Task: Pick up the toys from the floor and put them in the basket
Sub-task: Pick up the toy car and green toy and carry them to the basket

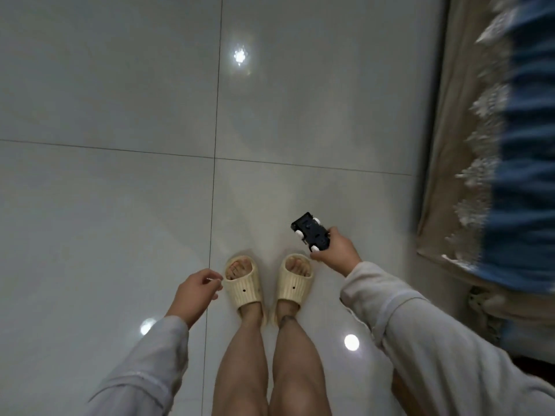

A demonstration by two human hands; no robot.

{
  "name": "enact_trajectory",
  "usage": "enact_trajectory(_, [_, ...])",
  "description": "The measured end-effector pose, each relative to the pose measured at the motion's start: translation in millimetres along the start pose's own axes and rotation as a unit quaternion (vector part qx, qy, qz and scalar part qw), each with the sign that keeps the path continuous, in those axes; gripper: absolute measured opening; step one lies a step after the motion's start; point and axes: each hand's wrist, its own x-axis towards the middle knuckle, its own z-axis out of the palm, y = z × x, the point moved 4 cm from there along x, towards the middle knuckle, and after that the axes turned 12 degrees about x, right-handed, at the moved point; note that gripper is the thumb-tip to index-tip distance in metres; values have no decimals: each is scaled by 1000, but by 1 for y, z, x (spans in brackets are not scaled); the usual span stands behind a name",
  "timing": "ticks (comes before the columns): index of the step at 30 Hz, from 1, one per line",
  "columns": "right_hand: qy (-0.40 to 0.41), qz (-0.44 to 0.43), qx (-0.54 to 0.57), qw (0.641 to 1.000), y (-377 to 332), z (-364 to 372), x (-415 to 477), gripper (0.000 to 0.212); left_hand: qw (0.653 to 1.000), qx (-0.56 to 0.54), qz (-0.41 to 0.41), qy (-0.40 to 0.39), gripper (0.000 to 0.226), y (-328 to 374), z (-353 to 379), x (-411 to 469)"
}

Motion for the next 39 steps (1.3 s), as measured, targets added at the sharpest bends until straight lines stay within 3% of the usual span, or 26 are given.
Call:
enact_trajectory(10, [-43,-9,40,998,-56,-102,-289,43,998,37,40,-31,13,18,-37,-229])
enact_trajectory(16, [-18,14,53,998,-47,-114,-388,43,993,79,83,-16,21,14,-73,-313])
enact_trajectory(21, [-8,40,6,999,-3,-116,-418,50,995,58,80,15,11,-22,-100,-339])
enact_trajectory(28, [23,54,38,998,31,-132,-413,57,994,-92,17,55,12,-95,-122,-344])
enact_trajectory(32, [17,34,-22,999,9,-142,-409,55,982,-173,-20,76,11,-129,-109,-351])
enact_trajectory(39, [-36,-73,-172,982,-93,-152,-396,57,942,-303,-94,105,11,-165,-47,-380])
